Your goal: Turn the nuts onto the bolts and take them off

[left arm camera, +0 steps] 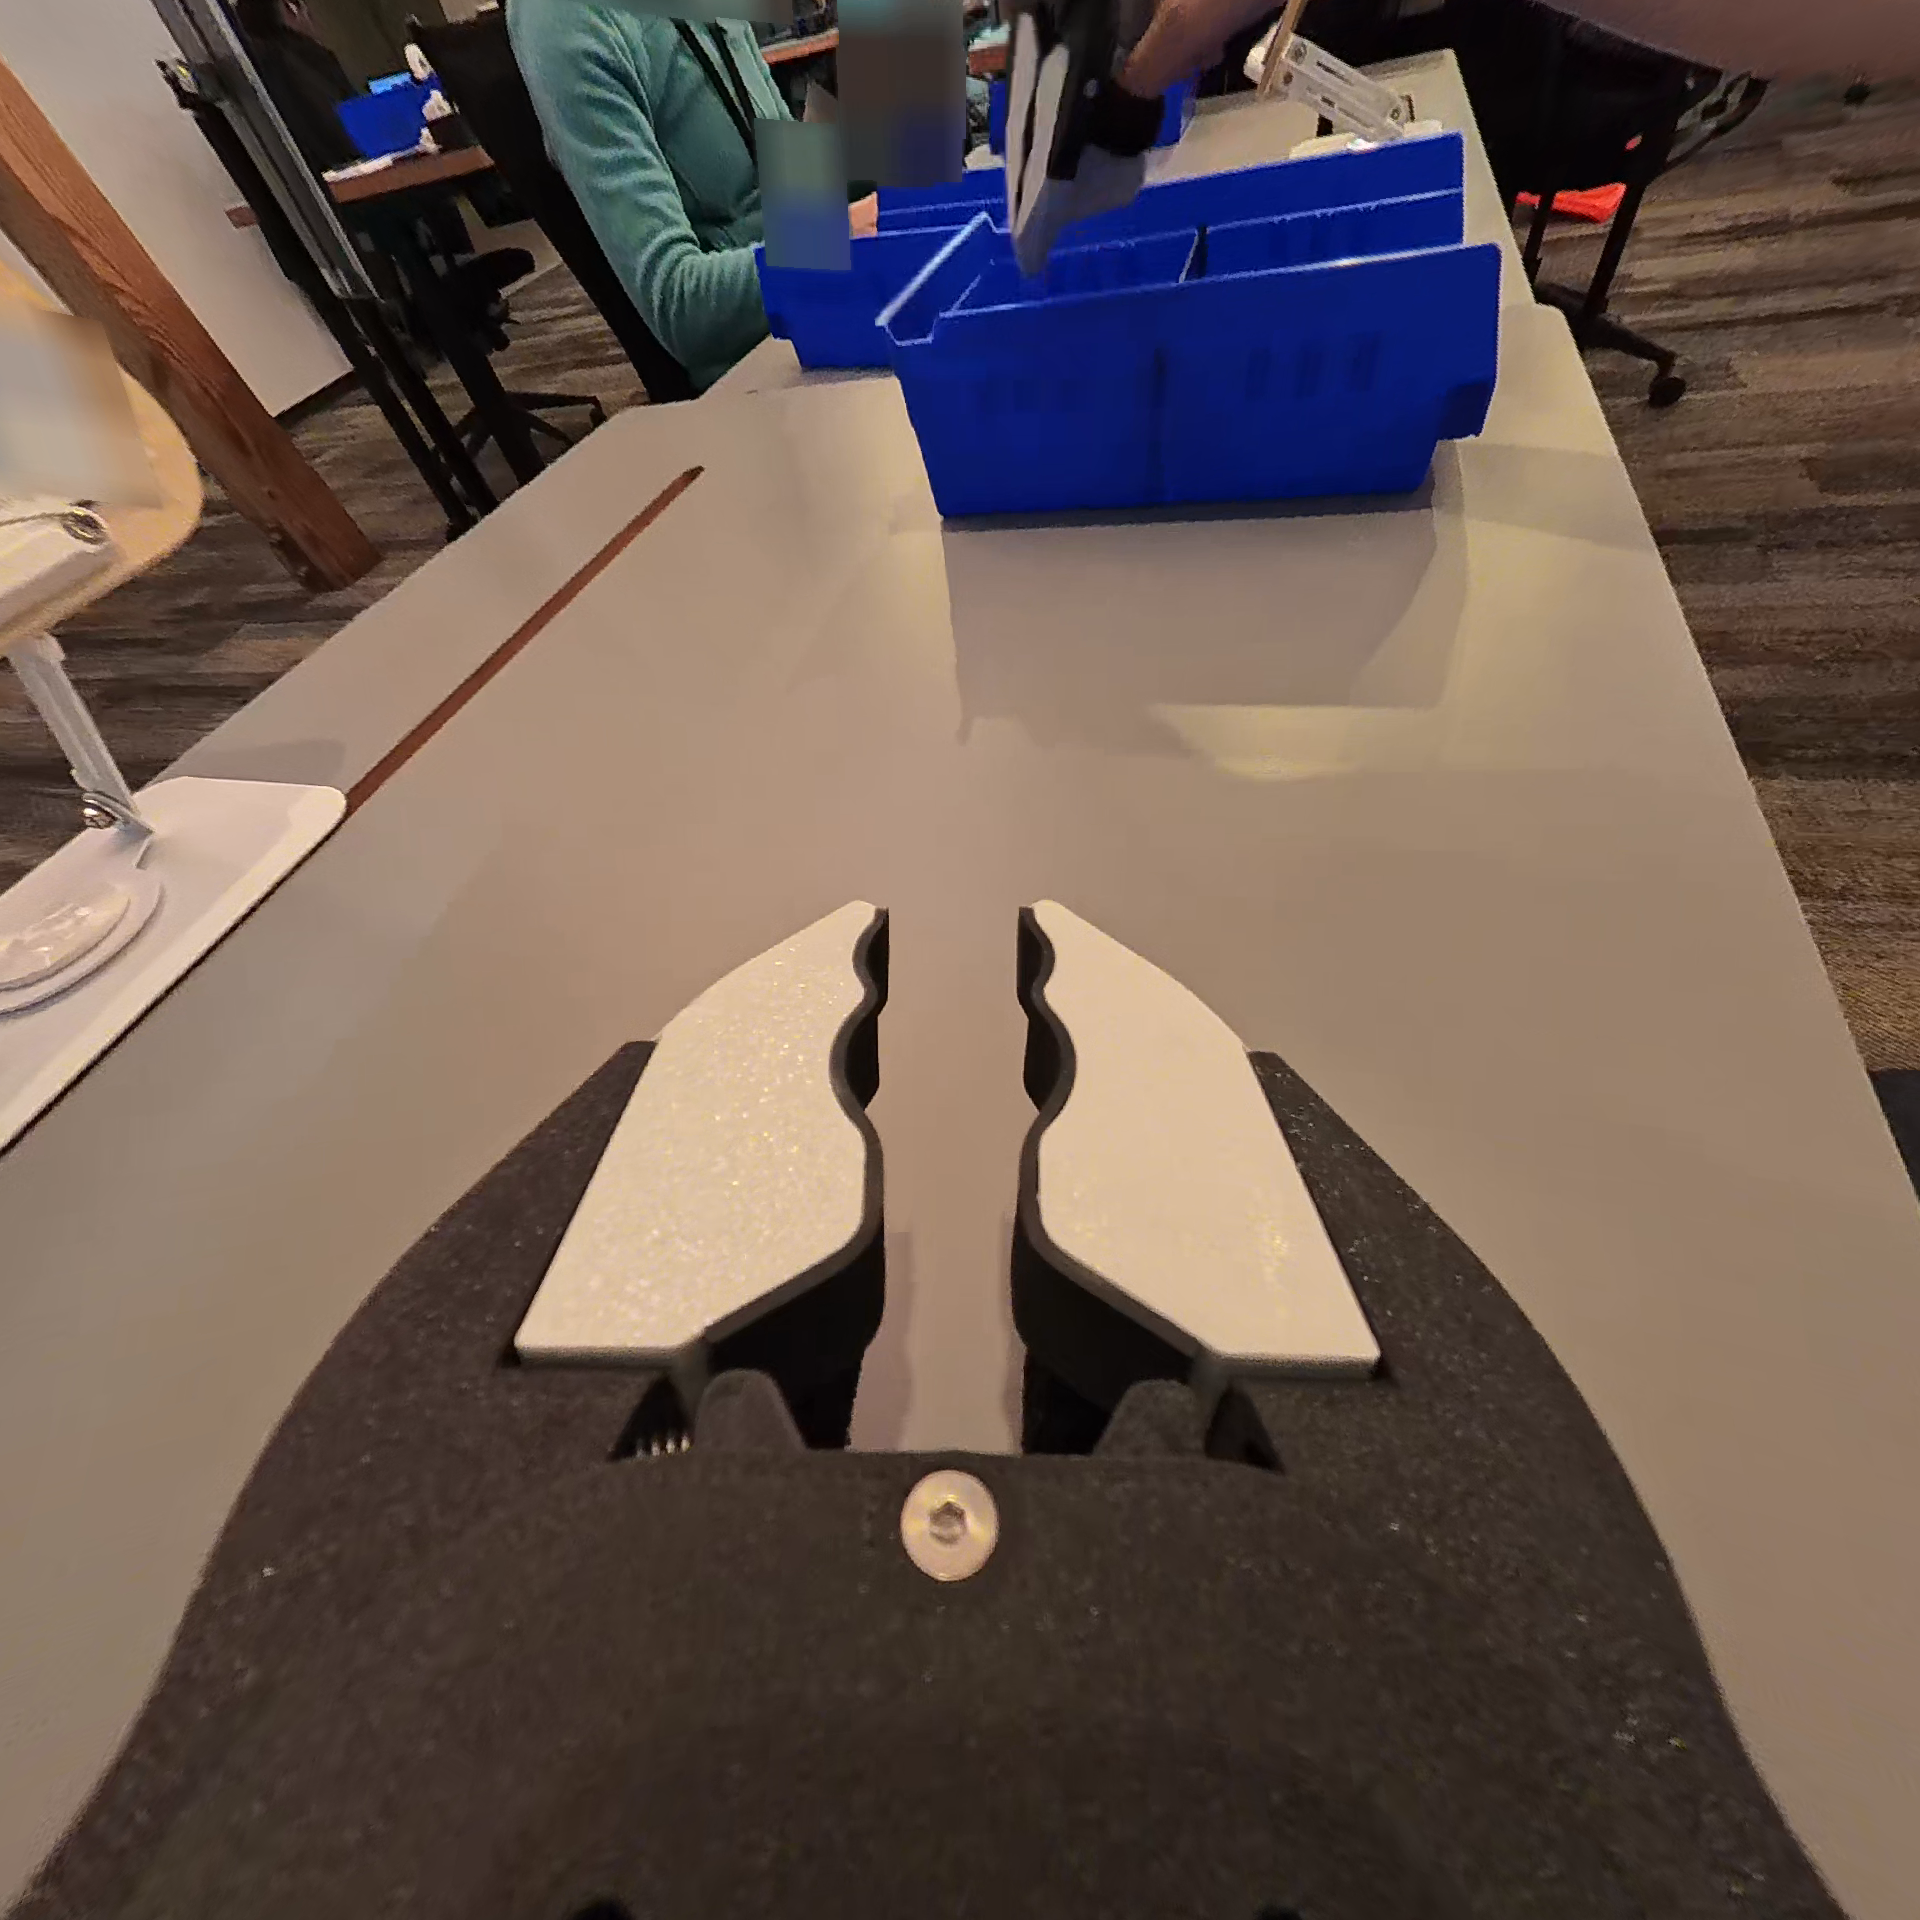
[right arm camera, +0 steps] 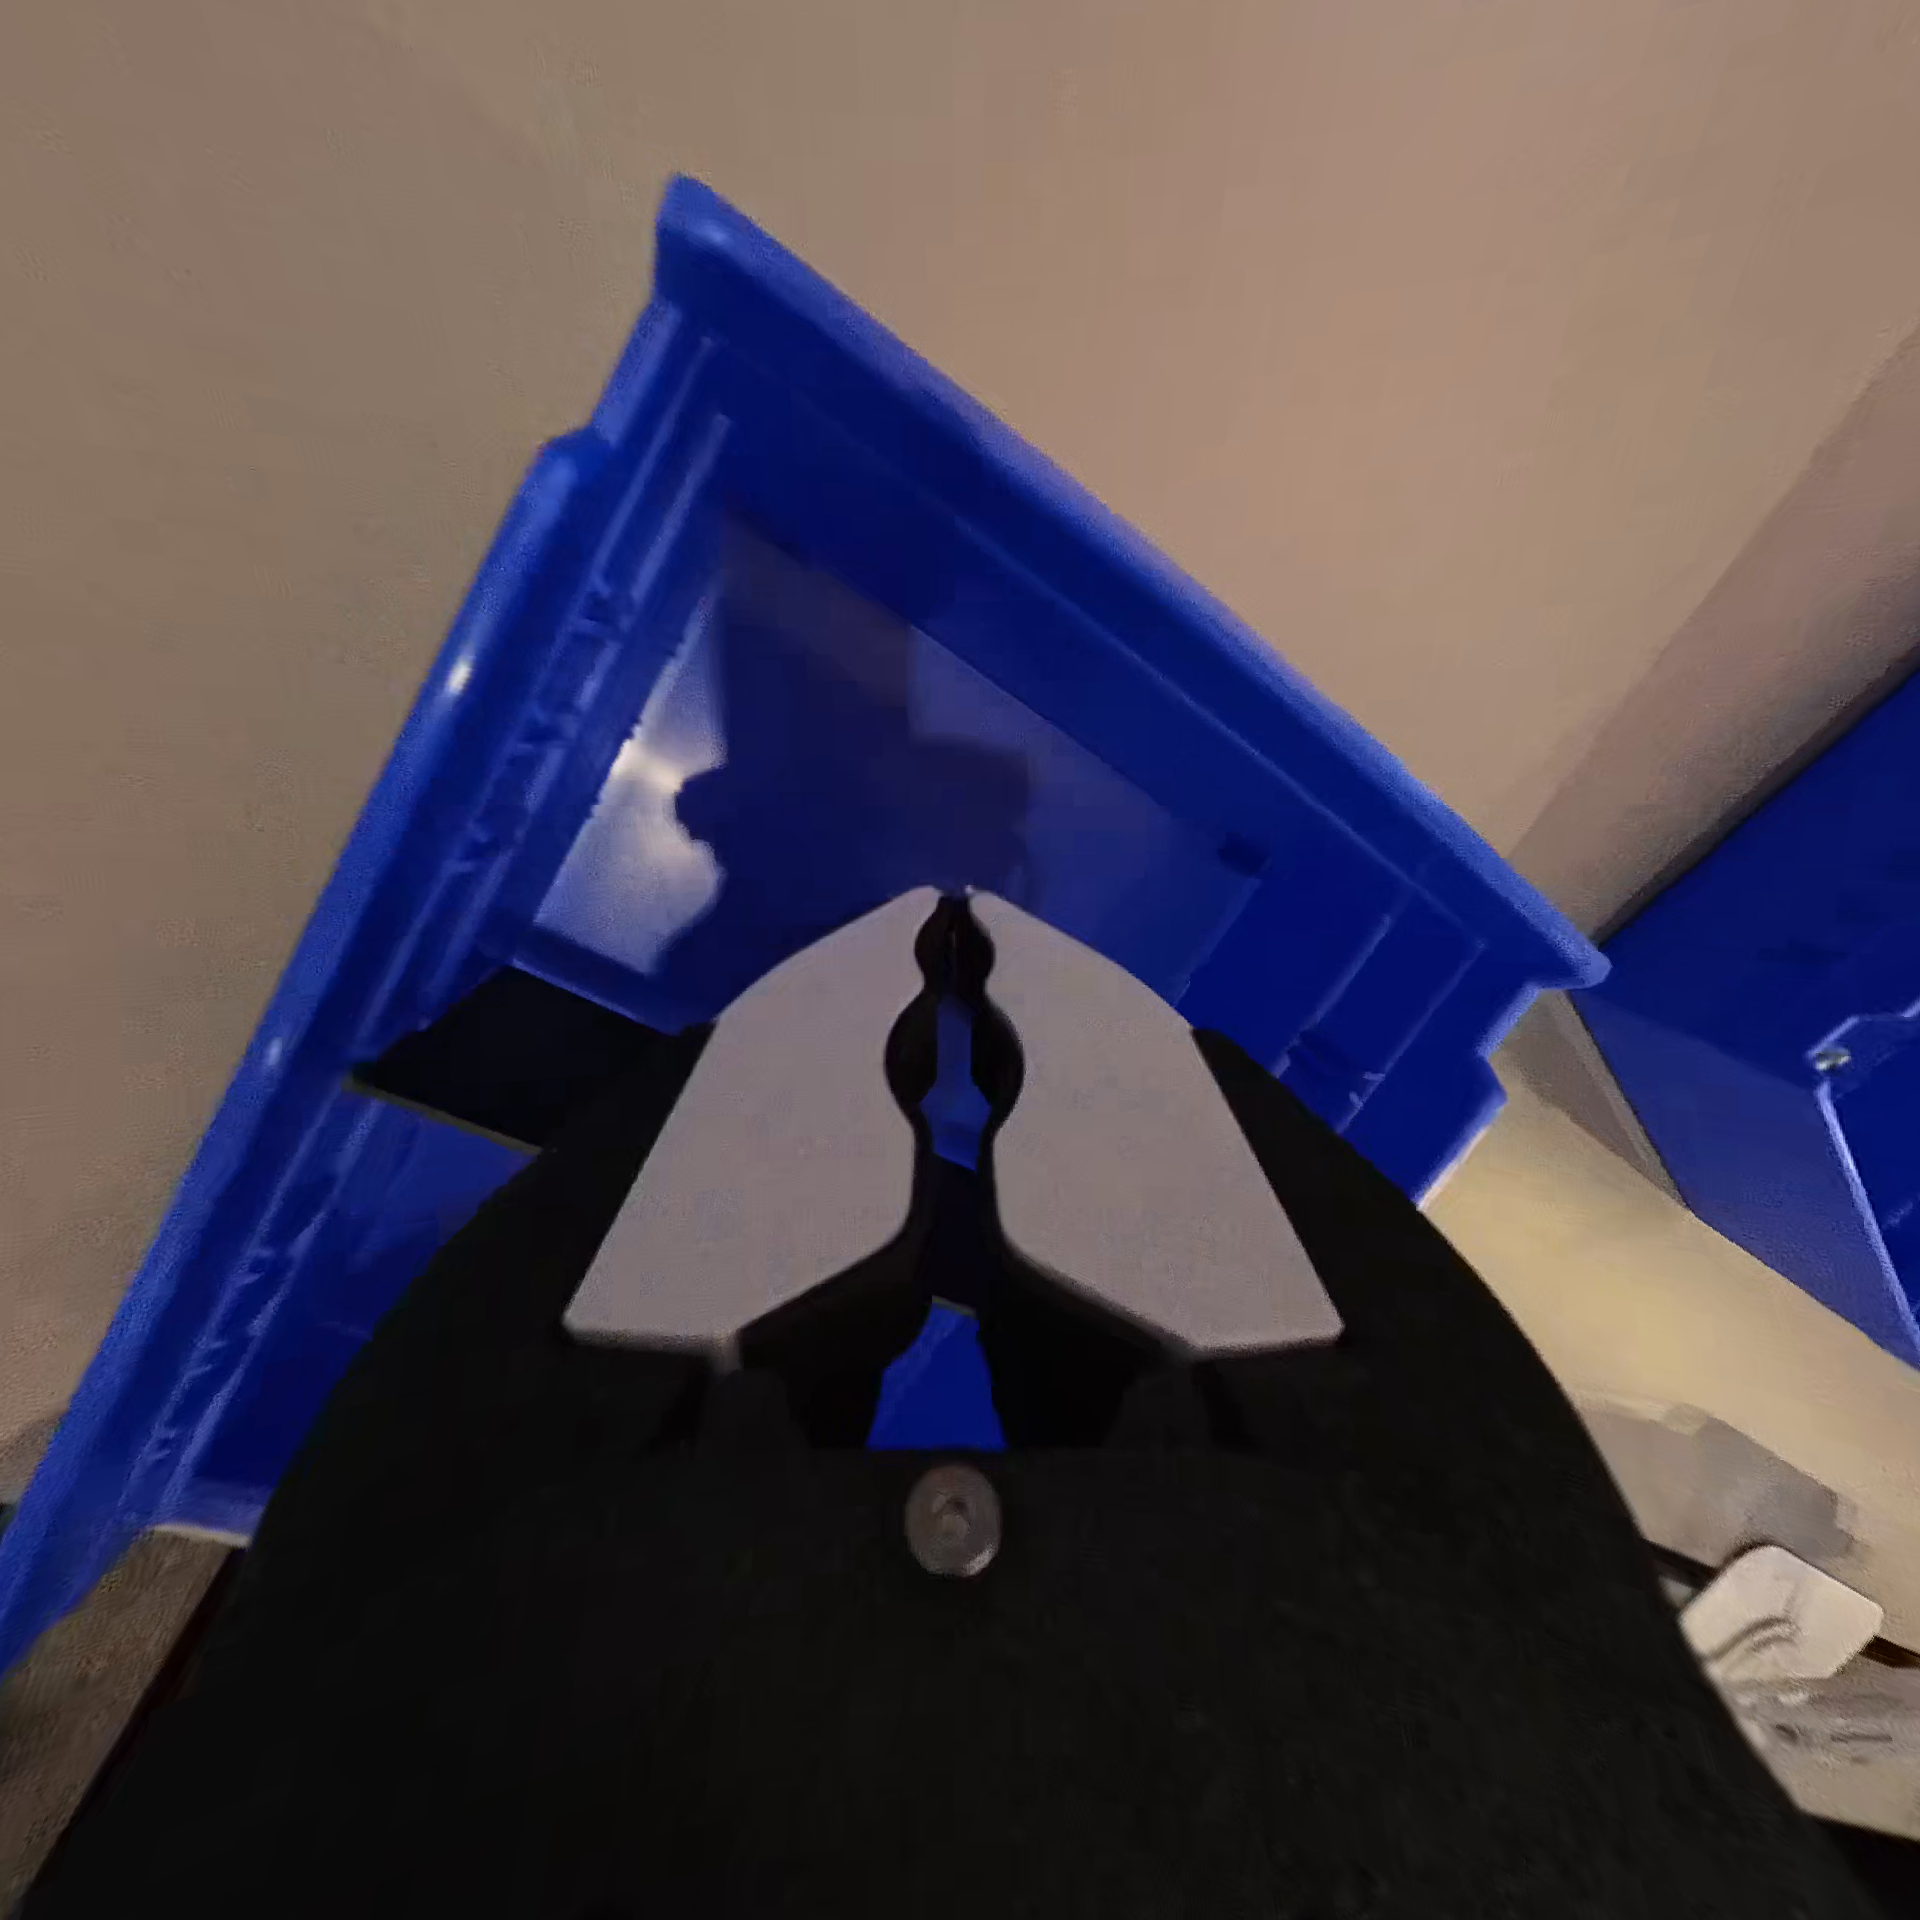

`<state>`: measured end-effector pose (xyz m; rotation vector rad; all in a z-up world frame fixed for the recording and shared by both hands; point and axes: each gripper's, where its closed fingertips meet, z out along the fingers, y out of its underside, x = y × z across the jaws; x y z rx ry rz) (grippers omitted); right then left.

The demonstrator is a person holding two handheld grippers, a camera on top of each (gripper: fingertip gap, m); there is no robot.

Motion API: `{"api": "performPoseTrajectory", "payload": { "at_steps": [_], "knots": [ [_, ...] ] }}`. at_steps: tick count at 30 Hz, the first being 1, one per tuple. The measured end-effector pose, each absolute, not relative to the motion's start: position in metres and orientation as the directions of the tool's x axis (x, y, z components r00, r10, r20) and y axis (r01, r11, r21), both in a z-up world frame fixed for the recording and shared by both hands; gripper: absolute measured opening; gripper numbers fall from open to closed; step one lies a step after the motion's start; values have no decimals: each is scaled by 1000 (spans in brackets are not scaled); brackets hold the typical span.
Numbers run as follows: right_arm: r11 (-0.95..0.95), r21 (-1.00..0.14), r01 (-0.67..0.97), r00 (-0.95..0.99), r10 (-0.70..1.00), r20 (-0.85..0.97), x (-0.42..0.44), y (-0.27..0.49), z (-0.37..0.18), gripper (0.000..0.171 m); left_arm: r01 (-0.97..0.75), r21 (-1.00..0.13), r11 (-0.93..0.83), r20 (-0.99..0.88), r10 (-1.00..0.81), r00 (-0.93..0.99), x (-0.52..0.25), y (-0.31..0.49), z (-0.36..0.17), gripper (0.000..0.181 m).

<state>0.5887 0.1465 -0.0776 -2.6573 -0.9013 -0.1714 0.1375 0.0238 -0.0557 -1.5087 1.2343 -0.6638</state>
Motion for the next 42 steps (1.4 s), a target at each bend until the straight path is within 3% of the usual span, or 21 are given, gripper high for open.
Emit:
{"api": "performPoseTrajectory", "payload": {
  "at_steps": [5, 11, 14, 16, 18, 21, 25, 36, 42],
  "knots": [
    [-644, -502, 577, 807, 545, 228, 556, 133, -43, 0, -344, -937, 68, -214, -887, 409, 124, 32, -39, 22],
    [-317, -853, 414, 792, 588, 166, 476, 108, 18, 1, -319, -947, -29, -187, -759, 624, 63, 18, 3, 20],
    [-261, -928, 264, 773, 633, 42, 447, 95, 34, 19, -302, -945, -126, -144, -669, 730, 2, 4, 15, 21],
    [-247, -946, 210, 744, 668, -9, 432, 88, 39, 20, -304, -921, -246, -107, -590, 800, -51, 1, 11, 22],
    [-224, -947, 232, 720, 694, 13, 419, 82, 39, 0, -313, -858, -408, -96, -470, 877, -114, 9, -6, 23],
    [-199, -934, 298, 706, 704, 75, 400, 79, 33, 0, -272, -773, -574, -170, -226, 959, -209, 40, -28, 17],
    [-179, -928, 326, 654, 752, 84, 362, 74, 28, 1, -229, -607, -761, -213, -122, 970, -261, 76, -73, 17],
    [-167, -852, 496, 521, 843, 137, 308, 44, 2, 5, -85, -406, -910, -209, 1, 978, -287, 127, -151, 26],
    [-141, -839, 525, 488, 858, 161, 304, 33, -1, 6, -82, -384, -920, -165, -19, 986, -284, 132, -155, 14]
  ]
}}
